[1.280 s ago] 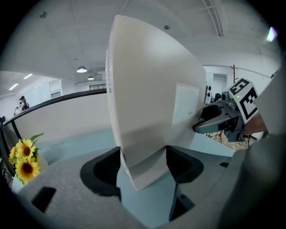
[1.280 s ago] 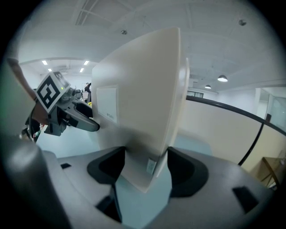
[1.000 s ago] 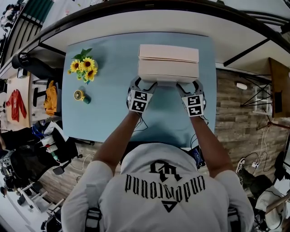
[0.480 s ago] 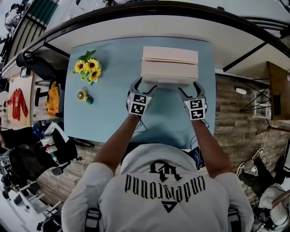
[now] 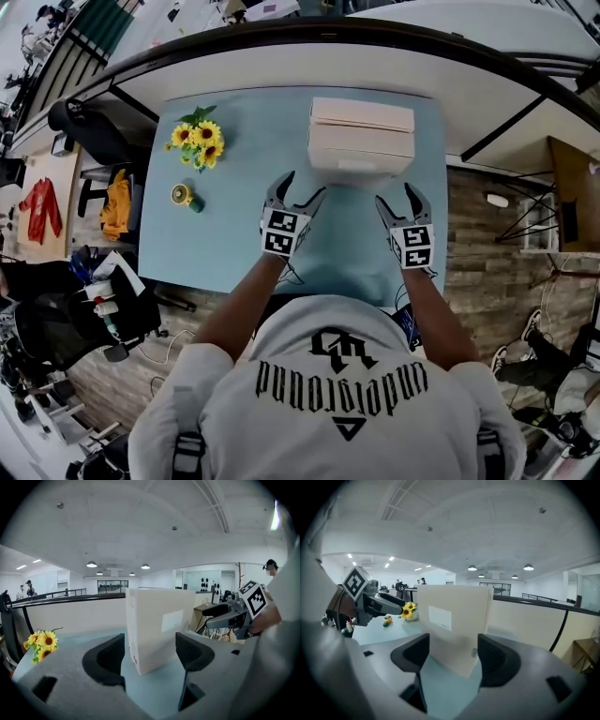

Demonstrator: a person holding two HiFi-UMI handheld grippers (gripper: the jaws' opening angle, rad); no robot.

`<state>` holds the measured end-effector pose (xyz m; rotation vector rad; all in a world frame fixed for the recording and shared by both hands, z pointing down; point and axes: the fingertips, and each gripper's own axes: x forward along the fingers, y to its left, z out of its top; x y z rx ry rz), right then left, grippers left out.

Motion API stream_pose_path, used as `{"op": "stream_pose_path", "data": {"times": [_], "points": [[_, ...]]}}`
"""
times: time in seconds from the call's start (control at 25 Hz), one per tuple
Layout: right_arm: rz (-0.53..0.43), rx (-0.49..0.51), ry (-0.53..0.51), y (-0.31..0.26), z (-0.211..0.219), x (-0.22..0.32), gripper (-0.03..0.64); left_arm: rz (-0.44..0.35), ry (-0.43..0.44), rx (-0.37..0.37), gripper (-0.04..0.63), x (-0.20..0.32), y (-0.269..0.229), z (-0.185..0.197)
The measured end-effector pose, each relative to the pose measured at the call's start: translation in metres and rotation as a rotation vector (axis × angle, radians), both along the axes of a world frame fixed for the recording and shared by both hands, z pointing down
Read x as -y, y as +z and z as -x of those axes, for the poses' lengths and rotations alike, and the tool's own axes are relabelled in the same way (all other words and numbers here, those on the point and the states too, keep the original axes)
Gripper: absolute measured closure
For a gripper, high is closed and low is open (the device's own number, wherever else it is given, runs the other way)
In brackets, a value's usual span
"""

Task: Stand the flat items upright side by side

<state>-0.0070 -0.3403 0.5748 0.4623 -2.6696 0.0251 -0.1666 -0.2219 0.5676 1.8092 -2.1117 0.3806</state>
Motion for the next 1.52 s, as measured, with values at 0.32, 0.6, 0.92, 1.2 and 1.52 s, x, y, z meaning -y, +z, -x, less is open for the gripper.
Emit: {"op": "stream_pose_path", "data": {"times": [0.32,0.6,0.92,1.2,1.52], "points": [[-0.026,0.124,-0.095,-0.070,0.012,-0.082,0.386,-0.141,0.092,-0.025,0.365,-0.061,-0.066,-0.022],[-0.042,0.215,-0.145,-0.118,0.026,-0.165,0.491,-0.226,0.159,-0.040,0.498,-0.136,-0.109,-0.031],[-0.063,0.242,-0.185,-0.140,0.038,-0.264,0.612,-0.265,0.197,-0.024,0.595,-0.223,-0.131,-0.019],[-0.074,0.250,-0.190,-0.149,0.033,-0.332,0.612,-0.280,0.248,-0.038,0.597,-0.284,-0.137,-0.029],[-0.112,0.281,-0.233,-0.173,0.000,-0.367,0.612,-0.306,0.273,-0.013,0.597,-0.317,-0.152,-0.063]]}}
